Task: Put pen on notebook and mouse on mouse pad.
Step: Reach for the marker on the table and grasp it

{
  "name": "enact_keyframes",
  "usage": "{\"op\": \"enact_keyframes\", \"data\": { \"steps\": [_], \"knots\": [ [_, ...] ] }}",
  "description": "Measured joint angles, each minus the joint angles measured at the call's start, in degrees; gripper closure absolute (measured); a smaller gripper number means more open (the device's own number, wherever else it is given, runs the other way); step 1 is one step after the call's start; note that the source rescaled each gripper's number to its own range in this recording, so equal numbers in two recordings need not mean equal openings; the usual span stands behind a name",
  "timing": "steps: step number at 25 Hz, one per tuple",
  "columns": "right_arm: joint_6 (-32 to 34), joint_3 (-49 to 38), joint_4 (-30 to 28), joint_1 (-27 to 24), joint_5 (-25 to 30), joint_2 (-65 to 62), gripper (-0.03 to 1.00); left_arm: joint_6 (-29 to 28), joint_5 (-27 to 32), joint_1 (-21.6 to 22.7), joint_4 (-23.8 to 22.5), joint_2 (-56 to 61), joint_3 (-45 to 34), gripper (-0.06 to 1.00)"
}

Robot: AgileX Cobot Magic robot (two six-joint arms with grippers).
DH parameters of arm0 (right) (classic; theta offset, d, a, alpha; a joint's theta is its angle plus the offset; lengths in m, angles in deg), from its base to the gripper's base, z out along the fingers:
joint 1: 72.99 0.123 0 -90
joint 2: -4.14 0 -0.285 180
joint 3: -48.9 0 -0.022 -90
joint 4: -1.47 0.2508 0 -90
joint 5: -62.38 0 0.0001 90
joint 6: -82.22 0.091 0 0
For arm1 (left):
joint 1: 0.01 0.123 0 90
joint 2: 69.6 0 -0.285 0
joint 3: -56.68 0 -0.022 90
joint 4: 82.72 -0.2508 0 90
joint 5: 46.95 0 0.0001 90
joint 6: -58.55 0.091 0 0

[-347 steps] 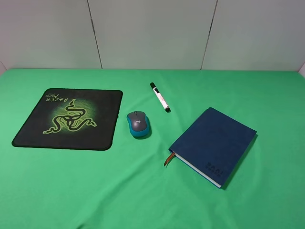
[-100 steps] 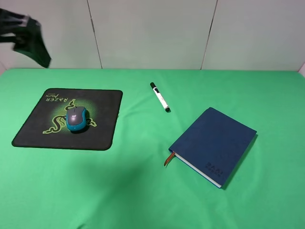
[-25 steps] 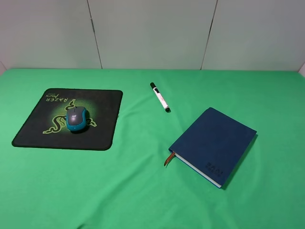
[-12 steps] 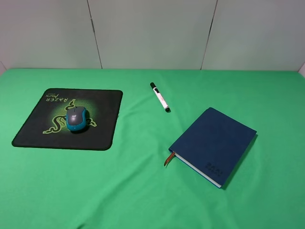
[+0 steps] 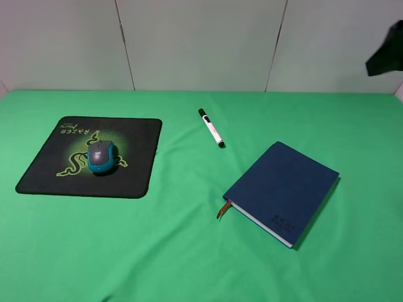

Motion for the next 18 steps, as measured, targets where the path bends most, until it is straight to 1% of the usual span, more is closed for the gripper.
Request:
{"op": "enact_keyframes", "data": {
  "steps": [5, 11, 15, 18],
  "knots": [
    [-0.48, 4.41, -1.34, 9.33, -1.14, 8.81, -0.03, 0.00, 0.00, 0.00, 0.00, 0.00, 0.00, -0.05],
    [-0.55, 11.63, -1.51, 18.04, -0.68, 20.72, -0.03, 0.00, 0.00, 0.00, 0.00, 0.00, 0.00, -0.05],
    [-0.55, 18.56, -1.51, 21.83, 1.50, 28.71, -0.03, 0.05, 0.00, 0.00, 0.00, 0.00, 0.00, -0.05],
    [-0.41, 23.94, -1.02, 23.12, 3.68, 34.58, -0.03, 0.05, 0.00, 0.00, 0.00, 0.00, 0.00, -0.05]
  ]
}}
